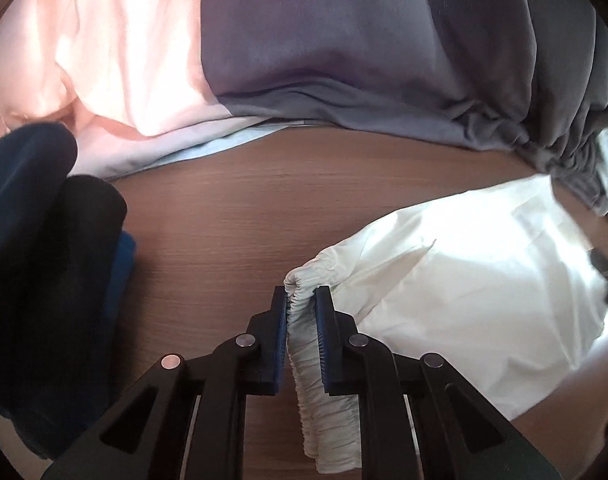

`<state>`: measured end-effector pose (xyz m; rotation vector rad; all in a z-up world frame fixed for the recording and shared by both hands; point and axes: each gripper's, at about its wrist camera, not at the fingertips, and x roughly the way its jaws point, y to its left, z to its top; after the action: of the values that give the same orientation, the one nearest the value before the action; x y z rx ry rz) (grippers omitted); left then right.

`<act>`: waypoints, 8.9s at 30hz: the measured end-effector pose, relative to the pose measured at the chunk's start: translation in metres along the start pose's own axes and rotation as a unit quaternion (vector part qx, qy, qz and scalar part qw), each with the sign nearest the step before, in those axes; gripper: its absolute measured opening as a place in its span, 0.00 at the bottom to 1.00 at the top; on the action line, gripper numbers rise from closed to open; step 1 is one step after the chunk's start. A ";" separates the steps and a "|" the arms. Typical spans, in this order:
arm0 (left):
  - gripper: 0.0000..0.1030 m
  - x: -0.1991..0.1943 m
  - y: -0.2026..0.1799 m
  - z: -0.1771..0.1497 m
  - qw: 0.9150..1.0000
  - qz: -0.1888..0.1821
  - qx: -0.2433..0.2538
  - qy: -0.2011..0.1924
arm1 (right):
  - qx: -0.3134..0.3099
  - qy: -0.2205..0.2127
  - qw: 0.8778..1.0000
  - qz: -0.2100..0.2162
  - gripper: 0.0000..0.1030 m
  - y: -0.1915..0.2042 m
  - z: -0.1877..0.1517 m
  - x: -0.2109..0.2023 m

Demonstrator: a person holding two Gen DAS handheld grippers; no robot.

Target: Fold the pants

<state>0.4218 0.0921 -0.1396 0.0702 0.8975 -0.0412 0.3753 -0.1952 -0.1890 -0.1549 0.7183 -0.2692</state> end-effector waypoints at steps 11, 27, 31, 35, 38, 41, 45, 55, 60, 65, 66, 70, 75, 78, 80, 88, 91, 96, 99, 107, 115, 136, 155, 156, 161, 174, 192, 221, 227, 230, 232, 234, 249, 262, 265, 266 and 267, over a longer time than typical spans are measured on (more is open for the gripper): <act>0.72 -0.072 -0.046 -0.005 0.981 0.122 0.063 -0.135 | 0.058 0.006 0.998 -0.008 0.65 -0.043 -0.019 -0.017; 0.71 -0.033 -0.105 -0.048 0.999 0.020 0.032 -0.002 | 0.076 0.058 0.989 0.113 0.35 -0.105 -0.023 0.022; 0.72 -0.023 -0.108 -0.051 0.999 0.018 0.028 0.011 | 0.067 0.081 0.987 0.125 0.27 -0.101 -0.025 0.035; 0.72 -0.013 -0.115 -0.054 0.998 0.025 0.041 0.027 | 0.056 0.090 0.986 0.126 0.10 -0.102 -0.028 0.034; 0.75 -0.008 -0.117 -0.054 0.998 0.034 0.042 0.036 | 0.053 0.088 0.988 0.117 0.07 -0.106 -0.031 0.025; 0.76 -0.005 -0.116 -0.051 0.998 0.032 0.031 0.048 | 0.049 0.073 0.991 0.101 0.04 -0.109 -0.031 0.008; 0.81 -0.002 -0.117 -0.048 0.997 0.027 0.032 0.061 | 0.025 0.060 0.997 0.045 0.01 -0.109 -0.033 -0.011; 0.83 -0.023 -0.114 -0.043 0.999 -0.006 0.027 0.033 | 0.050 0.046 0.993 0.100 0.45 -0.111 -0.029 -0.010; 0.83 -0.033 -0.115 -0.042 0.999 0.013 0.042 -0.005 | 0.062 0.071 0.989 0.115 0.45 -0.111 -0.031 0.014; 0.83 -0.029 -0.119 -0.046 0.997 0.038 0.066 -0.010 | 0.089 0.110 0.979 0.144 0.24 -0.113 -0.040 0.032; 0.83 -0.027 -0.119 -0.046 0.996 0.049 0.070 -0.012 | 0.090 0.116 0.978 0.147 0.22 -0.112 -0.041 0.034; 0.86 -0.028 -0.109 -0.044 0.992 0.100 0.069 -0.028 | 0.066 0.108 0.984 0.128 0.03 -0.107 -0.040 0.024; 0.86 -0.015 -0.094 -0.045 0.995 0.095 0.042 0.005 | 0.044 0.092 0.993 0.061 0.02 -0.103 -0.036 0.001; 0.89 -0.006 -0.091 -0.048 0.995 0.090 0.036 0.022 | 0.027 0.093 0.995 0.025 0.02 -0.100 -0.040 -0.001; 0.93 -0.001 -0.088 -0.049 0.995 0.088 0.028 0.028 | 0.019 0.101 0.995 0.006 0.02 -0.101 -0.042 0.000; 0.98 0.005 -0.083 -0.048 0.998 0.046 -0.004 0.052 | -0.001 0.111 0.993 -0.044 0.01 -0.101 -0.047 -0.002; 0.96 0.000 -0.089 -0.047 0.997 0.059 0.022 0.041 | 0.007 0.125 0.991 -0.047 0.01 -0.104 -0.049 0.003; 0.93 -0.046 -0.108 -0.027 0.989 0.078 0.108 -0.067 | 0.028 0.135 0.989 -0.047 0.02 -0.111 -0.050 0.003; 0.93 -0.061 -0.122 -0.003 0.982 -0.005 0.154 -0.105 | 0.055 0.135 0.989 -0.030 0.02 -0.117 -0.051 0.000; 0.86 -0.046 -0.216 0.069 0.918 -0.212 0.307 -0.132 | 0.123 0.115 0.986 0.003 0.02 -0.132 -0.054 -0.008; 0.64 0.005 -0.310 0.091 0.854 -0.282 0.433 -0.069 | 0.178 0.102 0.978 0.032 0.02 -0.144 -0.056 -0.007; 0.05 0.058 -0.389 0.087 0.808 -0.319 0.495 -0.004 | 0.229 0.103 0.968 0.023 0.02 -0.160 -0.062 -0.009; 0.62 0.037 -0.396 0.102 0.815 -0.310 0.484 -0.068 | 0.341 0.111 0.932 -0.060 0.44 -0.192 -0.080 -0.021; 0.62 0.036 -0.395 0.102 0.814 -0.309 0.488 -0.068 | 0.344 0.104 0.932 -0.053 0.44 -0.190 -0.078 -0.024; 0.62 0.038 -0.391 0.097 0.803 -0.298 0.513 -0.059 | 0.377 0.075 0.923 -0.016 0.52 -0.174 -0.070 -0.035; 0.59 0.087 -0.407 0.094 0.793 -0.313 0.523 0.015 | 0.393 0.103 0.912 -0.050 0.57 -0.160 -0.071 -0.008; 0.24 0.095 -0.407 0.100 0.788 -0.366 0.491 0.063 | 0.323 0.105 0.936 -0.095 0.45 -0.152 -0.062 -0.003; 0.09 -0.020 -0.324 0.148 0.814 -0.402 0.415 -0.066 | 0.248 -0.016 0.965 -0.087 0.10 -0.139 -0.003 -0.087; 0.09 -0.038 -0.279 0.158 0.822 -0.401 0.394 -0.093 | 0.219 -0.058 0.970 -0.091 0.10 -0.106 0.025 -0.116; 0.09 -0.045 -0.252 0.160 0.826 -0.399 0.385 -0.105 | 0.201 -0.076 0.972 -0.094 0.10 -0.086 0.034 -0.129; 0.09 -0.048 -0.231 0.162 0.828 -0.401 0.375 -0.110 | 0.192 -0.085 0.973 -0.095 0.10 -0.070 0.040 -0.139; 0.09 -0.048 -0.214 0.162 0.831 -0.399 0.372 -0.110 | 0.180 -0.090 0.975 -0.093 0.10 -0.052 0.046 -0.146; 0.08 -0.041 -0.115 0.140 0.810 -0.324 0.475 -0.116 | 0.102 -0.082 0.990 -0.047 0.10 0.069 0.058 -0.168; 0.09 -0.039 -0.037 0.084 0.810 -0.251 0.524 -0.077 | 0.006 -0.035 0.998 0.042 0.10 0.135 0.038 -0.178; 0.12 -0.039 -0.025 0.068 0.808 -0.239 0.535 -0.063 | -0.010 -0.014 0.997 0.071 0.10 0.145 0.032 -0.177; 0.12 -0.039 -0.024 0.065 0.807 -0.235 0.537 -0.063 | -0.015 -0.008 0.997 0.078 0.10 0.147 0.031 -0.177; 0.12 -0.040 -0.020 0.060 0.807 -0.229 0.541 -0.062 | -0.022 0.000 0.996 0.087 0.10 0.150 0.029 -0.178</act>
<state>0.4424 0.0672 -0.0720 0.9100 0.6413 -1.0110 0.2951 0.0018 -0.0907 -0.1329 0.7326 -0.0869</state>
